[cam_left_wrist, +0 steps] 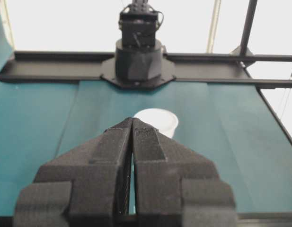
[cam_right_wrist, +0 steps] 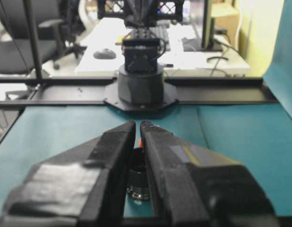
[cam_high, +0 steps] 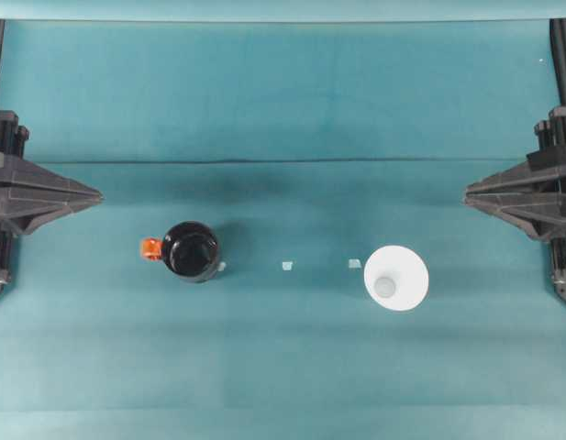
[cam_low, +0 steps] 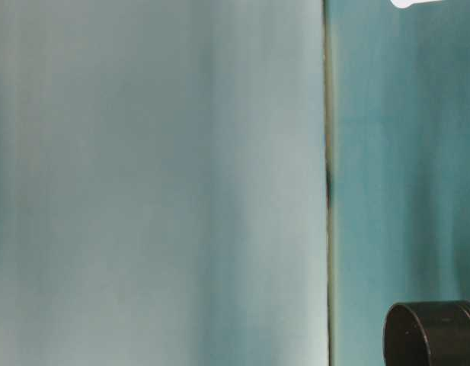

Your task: Put the paper cup into the moved red handle cup holder.

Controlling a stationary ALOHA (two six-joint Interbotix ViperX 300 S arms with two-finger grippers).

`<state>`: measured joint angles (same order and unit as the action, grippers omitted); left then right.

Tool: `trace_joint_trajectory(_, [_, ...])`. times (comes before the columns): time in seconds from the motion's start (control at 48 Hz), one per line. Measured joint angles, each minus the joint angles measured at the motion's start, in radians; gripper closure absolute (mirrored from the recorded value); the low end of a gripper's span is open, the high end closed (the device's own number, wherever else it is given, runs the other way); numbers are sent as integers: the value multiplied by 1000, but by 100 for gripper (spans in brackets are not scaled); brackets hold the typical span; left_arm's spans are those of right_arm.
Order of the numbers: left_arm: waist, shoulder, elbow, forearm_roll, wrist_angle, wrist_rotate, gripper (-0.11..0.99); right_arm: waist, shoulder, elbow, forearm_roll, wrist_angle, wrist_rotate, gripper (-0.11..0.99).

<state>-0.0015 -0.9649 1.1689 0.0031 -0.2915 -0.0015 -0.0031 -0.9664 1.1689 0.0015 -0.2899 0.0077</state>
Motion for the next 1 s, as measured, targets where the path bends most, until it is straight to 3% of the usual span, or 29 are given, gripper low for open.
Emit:
trace_joint_trajectory(0.187, [0, 43, -57, 8, 147, -14, 85, 12, 0, 0, 15, 52, 12, 98])
trace_joint_trajectory(0.416, [2, 57, -78, 9, 279, -25, 85, 12, -18, -2, 17, 166, 37, 99])
trace_joint_trajectory(0.541, [2, 98, -91, 8, 419, -34, 85, 12, -34, -3, 18, 222, 38, 99])
trace_joint_trajectory(0.708, [2, 179, -114, 8, 577, -81, 85, 5, -46, -9, 20, 301, 38, 99])
trace_joint_trajectory(0.791, [2, 198, -118, 8, 617, -98, 85, -3, -48, -17, 21, 330, 38, 99])
trace_joint_trajectory(0.916, [2, 213, -123, 9, 663, -98, 85, -6, -49, -21, 21, 357, 40, 99])
trace_joint_trajectory(1.0, [3, 221, -124, 9, 681, -98, 85, -9, -49, -23, 21, 376, 57, 99])
